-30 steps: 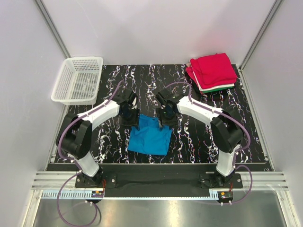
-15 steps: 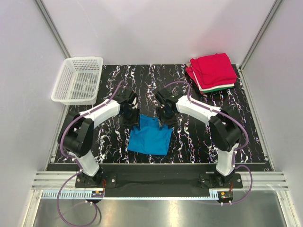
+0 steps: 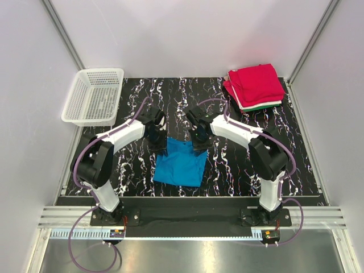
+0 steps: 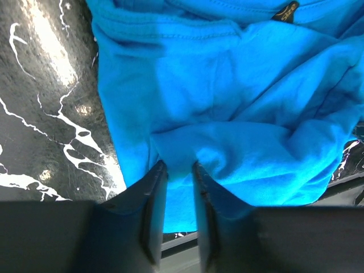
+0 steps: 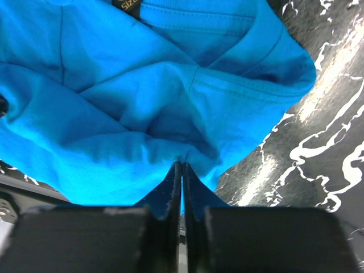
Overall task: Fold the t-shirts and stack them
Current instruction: Fold the tshirt
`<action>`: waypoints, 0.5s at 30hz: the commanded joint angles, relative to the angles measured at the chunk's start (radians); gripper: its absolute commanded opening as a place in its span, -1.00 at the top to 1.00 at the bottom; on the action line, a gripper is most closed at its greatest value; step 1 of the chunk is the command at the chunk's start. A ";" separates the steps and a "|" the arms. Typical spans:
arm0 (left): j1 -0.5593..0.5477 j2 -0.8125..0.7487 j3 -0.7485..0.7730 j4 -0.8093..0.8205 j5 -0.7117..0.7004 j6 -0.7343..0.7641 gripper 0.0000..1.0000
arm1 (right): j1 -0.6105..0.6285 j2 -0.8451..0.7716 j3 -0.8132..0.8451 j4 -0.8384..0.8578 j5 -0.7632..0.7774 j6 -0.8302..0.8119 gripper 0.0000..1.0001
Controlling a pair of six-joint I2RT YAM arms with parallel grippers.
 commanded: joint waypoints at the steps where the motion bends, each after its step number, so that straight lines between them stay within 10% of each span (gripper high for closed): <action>1: 0.005 0.001 0.009 0.037 0.023 0.002 0.56 | -0.008 0.013 0.034 0.023 -0.013 0.000 1.00; 6: 0.005 -0.002 0.022 0.039 0.027 0.004 1.00 | -0.011 0.004 0.043 0.021 -0.001 -0.007 1.00; 15: 0.005 -0.028 0.045 0.046 0.032 0.004 1.00 | -0.030 -0.065 0.078 0.008 0.053 -0.023 1.00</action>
